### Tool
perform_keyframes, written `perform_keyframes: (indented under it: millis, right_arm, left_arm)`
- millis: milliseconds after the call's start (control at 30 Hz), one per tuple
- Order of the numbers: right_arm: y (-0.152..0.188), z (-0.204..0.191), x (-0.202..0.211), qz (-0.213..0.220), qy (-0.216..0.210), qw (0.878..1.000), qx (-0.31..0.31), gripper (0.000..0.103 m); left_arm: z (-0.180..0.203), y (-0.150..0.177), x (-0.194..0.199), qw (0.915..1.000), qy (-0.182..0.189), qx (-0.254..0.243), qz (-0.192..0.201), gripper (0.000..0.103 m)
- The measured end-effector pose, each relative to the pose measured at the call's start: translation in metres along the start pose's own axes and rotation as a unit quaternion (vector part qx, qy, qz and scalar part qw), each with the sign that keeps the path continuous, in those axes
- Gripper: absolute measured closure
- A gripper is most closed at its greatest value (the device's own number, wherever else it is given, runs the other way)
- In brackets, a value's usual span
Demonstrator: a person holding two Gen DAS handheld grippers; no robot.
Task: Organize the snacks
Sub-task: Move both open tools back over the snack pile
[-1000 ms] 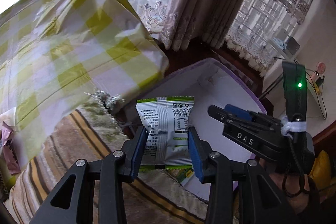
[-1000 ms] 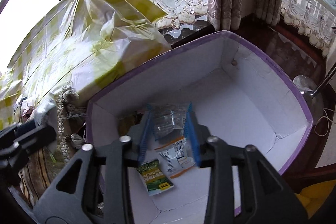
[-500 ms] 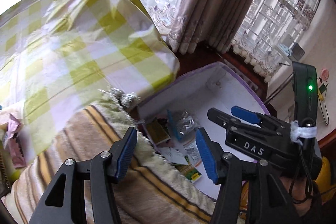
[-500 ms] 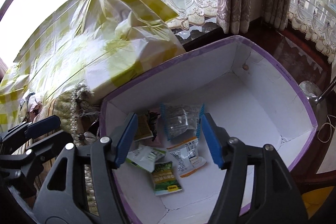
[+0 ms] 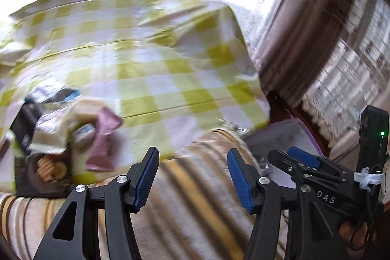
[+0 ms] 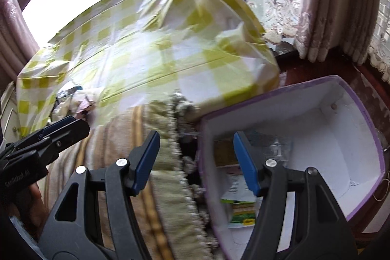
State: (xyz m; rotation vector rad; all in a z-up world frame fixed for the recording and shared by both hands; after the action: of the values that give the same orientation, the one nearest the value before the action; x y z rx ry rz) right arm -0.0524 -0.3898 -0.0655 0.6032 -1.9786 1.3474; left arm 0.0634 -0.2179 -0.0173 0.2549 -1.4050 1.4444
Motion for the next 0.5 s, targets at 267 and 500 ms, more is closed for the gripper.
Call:
perform_keyframes:
  millis: [267,500]
  right_arm:
    - [-0.001,-0.065,-0.007,-0.013,-0.030,0.998,0.053,0.037]
    - [0.000,-0.123,-0.024,-0.029,-0.047,0.993,0.104,0.035]
  left_arm:
    - [-0.078,0.012,0.038,0.9952,-0.037,0.086,0.028,0.044]
    - [-0.148,0.026,0.072,0.9859,-0.092,0.134,0.039,0.044]
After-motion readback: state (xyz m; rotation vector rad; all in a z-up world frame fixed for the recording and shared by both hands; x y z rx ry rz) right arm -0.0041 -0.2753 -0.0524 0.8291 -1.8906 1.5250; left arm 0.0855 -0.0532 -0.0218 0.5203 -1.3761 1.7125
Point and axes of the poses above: each gripper's, at about its wrist camera, not at the fingertips, and x roughly against the way its jaws point, z to its right, y to its underside, the point moved 6 cm from there along -x, roughly the way its jaws point, and after that the axes turned 3 degrees about -z, right-handed, at the moved point
